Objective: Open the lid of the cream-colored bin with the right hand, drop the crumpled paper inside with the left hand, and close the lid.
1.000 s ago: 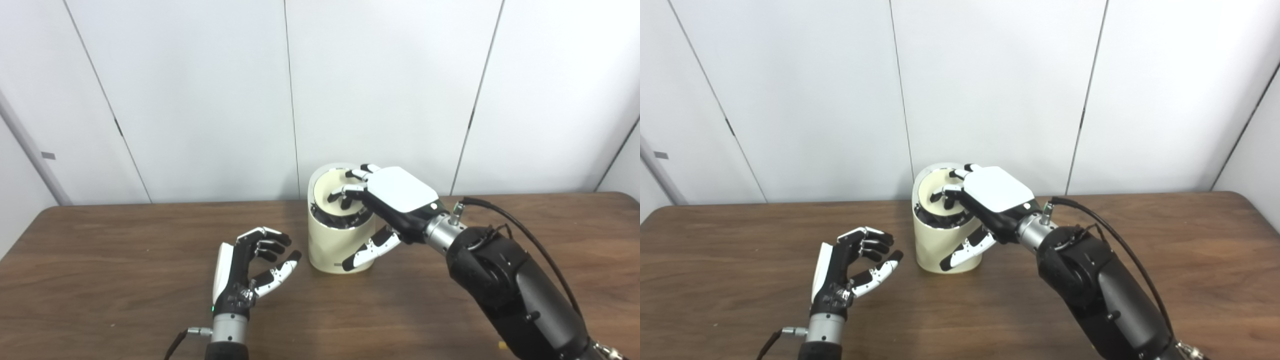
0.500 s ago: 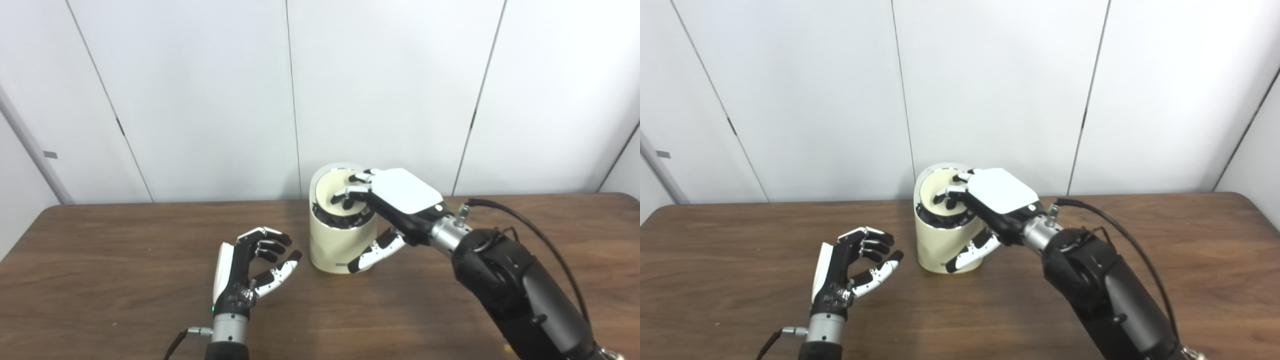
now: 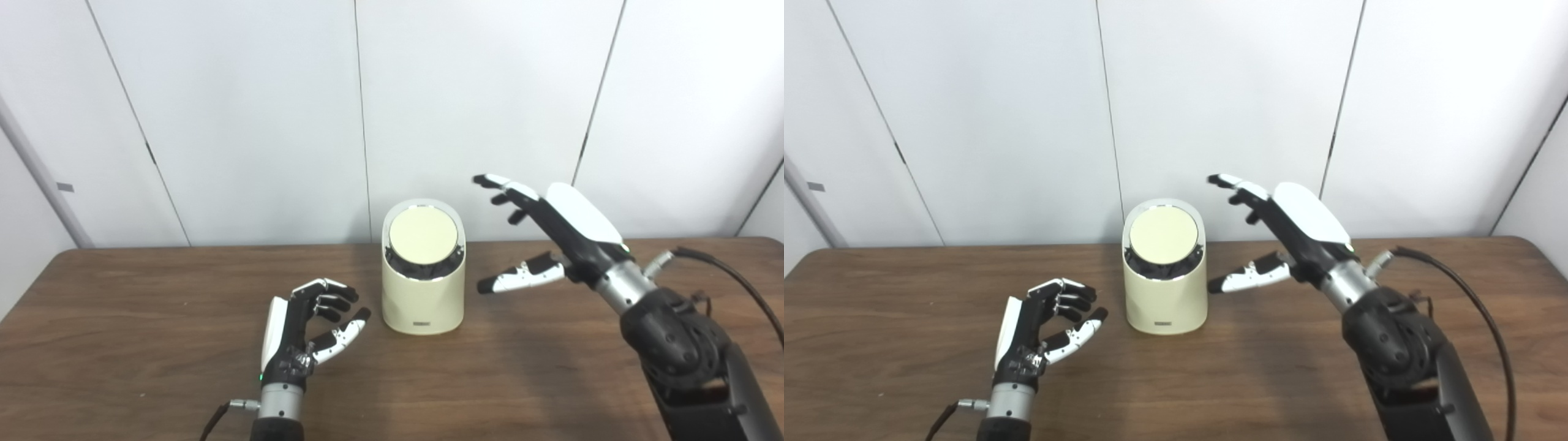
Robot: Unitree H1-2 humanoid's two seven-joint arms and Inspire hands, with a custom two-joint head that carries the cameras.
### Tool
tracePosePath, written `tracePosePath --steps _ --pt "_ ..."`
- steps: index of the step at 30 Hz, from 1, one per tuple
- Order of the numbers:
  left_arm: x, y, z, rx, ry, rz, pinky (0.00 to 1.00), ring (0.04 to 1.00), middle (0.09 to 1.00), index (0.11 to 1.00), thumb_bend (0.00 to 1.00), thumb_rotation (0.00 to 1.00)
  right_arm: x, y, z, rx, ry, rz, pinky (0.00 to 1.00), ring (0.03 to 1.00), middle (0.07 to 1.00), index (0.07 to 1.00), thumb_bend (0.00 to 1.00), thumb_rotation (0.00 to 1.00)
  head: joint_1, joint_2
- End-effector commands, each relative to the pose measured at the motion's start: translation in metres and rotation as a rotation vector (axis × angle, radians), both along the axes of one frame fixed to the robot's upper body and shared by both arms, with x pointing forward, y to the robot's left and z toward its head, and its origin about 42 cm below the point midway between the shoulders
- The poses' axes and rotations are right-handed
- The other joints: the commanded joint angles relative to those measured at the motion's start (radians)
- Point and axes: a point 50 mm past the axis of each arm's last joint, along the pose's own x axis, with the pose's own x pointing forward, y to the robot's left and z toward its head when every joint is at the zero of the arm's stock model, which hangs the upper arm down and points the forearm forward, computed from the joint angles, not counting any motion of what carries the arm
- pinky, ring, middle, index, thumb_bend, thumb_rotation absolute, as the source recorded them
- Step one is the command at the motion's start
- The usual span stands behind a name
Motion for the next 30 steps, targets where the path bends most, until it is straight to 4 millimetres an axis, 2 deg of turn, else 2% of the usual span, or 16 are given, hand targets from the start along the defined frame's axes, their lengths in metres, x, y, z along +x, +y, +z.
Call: tracePosePath --steps 1,5,9,13,20,30 --pt "0.006 -0.002 0.023 -0.005 -0.086 -0.015 0.50 0.567 0.635 0.497 0.51 0.05 -0.002 -0.004 0.012 0.047 -0.058 -0.016 0.65 0.807 0.895 0.924 0.77 0.29 -0.002 0.001" --pt "0.006 0.000 0.025 0.008 -0.089 -0.013 0.49 0.564 0.635 0.498 0.51 0.05 -0.008 -0.010 -0.010 0.110 0.012 -0.046 0.68 0.848 0.925 0.950 0.78 0.28 -0.008 0.004" --pt "0.006 0.001 0.027 0.010 -0.091 -0.016 0.48 0.558 0.635 0.498 0.51 0.05 -0.014 -0.013 -0.032 0.166 0.043 -0.064 0.66 0.836 0.905 0.931 0.81 0.24 -0.010 0.004" --pt "0.006 0.002 0.028 0.011 -0.095 -0.018 0.49 0.559 0.638 0.498 0.51 0.05 -0.021 -0.011 -0.046 0.225 0.081 -0.100 0.67 0.846 0.913 0.923 0.81 0.23 -0.014 0.005" --pt "0.008 0.002 0.030 0.012 -0.101 -0.025 0.53 0.574 0.642 0.498 0.51 0.05 -0.024 -0.006 -0.074 0.309 0.114 -0.143 0.65 0.833 0.904 0.895 0.81 0.25 -0.022 0.005" --pt "0.010 0.003 0.030 0.016 -0.101 -0.038 0.51 0.582 0.651 0.498 0.51 0.05 -0.028 0.000 -0.094 0.338 0.175 -0.184 0.69 0.849 0.921 0.903 0.80 0.25 -0.031 0.002"
